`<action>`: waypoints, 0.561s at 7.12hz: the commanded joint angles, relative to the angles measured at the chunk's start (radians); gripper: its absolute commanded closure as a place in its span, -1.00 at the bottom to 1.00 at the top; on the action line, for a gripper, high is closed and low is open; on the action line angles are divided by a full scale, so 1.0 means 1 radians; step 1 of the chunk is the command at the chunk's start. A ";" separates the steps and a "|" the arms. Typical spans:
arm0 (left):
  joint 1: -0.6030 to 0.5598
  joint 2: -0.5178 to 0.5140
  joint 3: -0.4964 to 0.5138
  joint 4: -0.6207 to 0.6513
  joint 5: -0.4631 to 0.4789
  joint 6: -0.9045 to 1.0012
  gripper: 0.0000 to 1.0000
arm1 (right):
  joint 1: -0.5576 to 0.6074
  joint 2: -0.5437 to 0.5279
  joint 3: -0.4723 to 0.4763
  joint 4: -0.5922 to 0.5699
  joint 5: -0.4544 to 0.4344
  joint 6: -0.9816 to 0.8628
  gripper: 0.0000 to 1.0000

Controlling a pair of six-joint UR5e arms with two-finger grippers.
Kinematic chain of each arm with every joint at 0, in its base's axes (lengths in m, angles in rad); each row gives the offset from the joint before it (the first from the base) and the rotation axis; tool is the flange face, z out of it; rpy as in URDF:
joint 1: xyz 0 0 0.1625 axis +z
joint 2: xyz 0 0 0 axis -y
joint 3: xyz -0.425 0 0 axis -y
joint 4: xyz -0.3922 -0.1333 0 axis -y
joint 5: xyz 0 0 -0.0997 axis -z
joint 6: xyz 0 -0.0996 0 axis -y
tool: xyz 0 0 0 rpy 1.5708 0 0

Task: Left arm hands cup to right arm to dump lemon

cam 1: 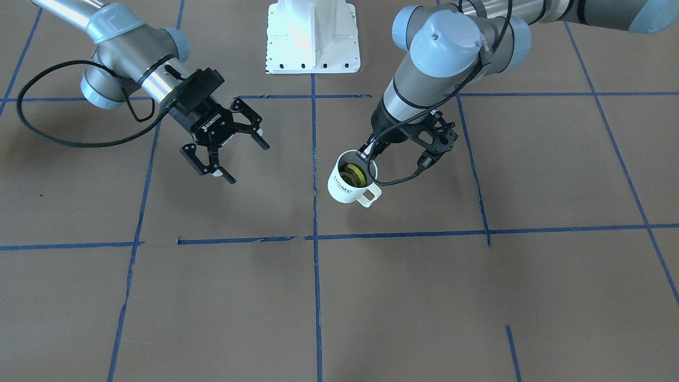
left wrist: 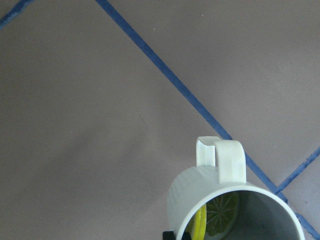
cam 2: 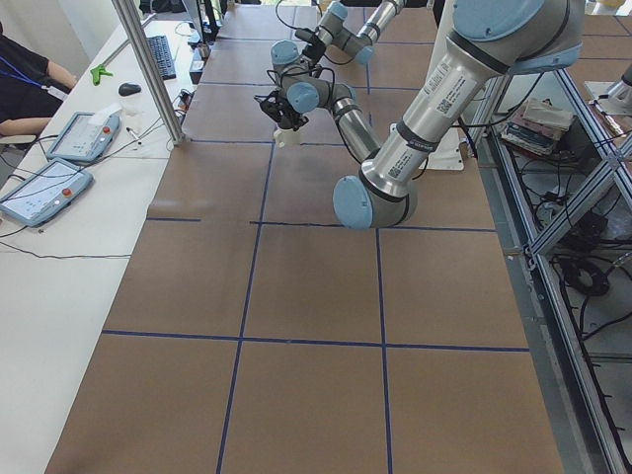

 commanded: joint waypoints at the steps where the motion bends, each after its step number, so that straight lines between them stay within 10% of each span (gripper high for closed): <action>1: 0.029 -0.038 -0.001 -0.001 0.000 -0.071 1.00 | -0.181 0.034 -0.007 0.057 -0.254 0.003 -0.98; 4: 0.037 -0.052 -0.027 0.000 -0.006 -0.096 1.00 | -0.209 0.034 -0.018 0.056 -0.262 -0.008 -0.98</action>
